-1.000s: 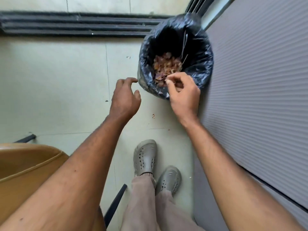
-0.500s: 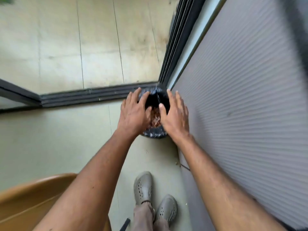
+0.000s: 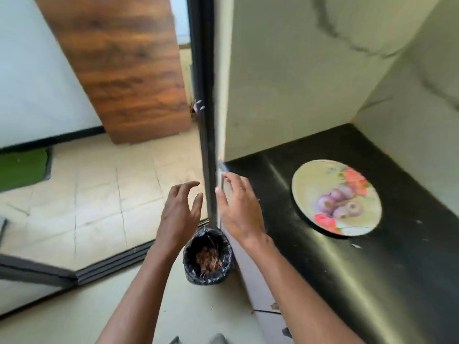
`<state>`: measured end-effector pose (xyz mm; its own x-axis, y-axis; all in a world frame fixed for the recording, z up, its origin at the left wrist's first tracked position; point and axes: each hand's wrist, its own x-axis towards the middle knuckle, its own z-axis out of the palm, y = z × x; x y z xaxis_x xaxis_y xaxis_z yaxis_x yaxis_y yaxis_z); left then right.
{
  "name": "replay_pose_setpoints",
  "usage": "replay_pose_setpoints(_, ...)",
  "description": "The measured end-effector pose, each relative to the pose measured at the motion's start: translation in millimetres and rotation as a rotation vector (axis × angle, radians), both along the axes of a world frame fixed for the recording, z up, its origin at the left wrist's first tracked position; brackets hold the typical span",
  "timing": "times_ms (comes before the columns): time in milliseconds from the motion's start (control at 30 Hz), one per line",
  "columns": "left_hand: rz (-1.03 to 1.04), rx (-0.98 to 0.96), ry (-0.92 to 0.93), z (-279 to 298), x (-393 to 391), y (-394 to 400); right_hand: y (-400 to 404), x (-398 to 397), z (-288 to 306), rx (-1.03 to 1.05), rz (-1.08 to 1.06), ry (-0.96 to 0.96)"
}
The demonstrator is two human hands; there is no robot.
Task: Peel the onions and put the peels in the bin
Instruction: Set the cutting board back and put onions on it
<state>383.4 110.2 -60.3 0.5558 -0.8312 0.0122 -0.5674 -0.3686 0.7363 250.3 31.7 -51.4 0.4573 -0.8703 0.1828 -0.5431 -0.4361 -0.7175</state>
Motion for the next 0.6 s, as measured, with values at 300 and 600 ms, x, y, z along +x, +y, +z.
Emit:
replay_pose_setpoints(300,-0.366,-0.036,0.098,82.8,-108.8,-98.9,-32.6,-142.1,66.9,-0.007,-0.37,0.03)
replay_pose_setpoints(600,-1.006,0.06,0.073,108.4,-283.9,-146.2,-5.5,-286.6,91.4,0.017,-0.937,0.017)
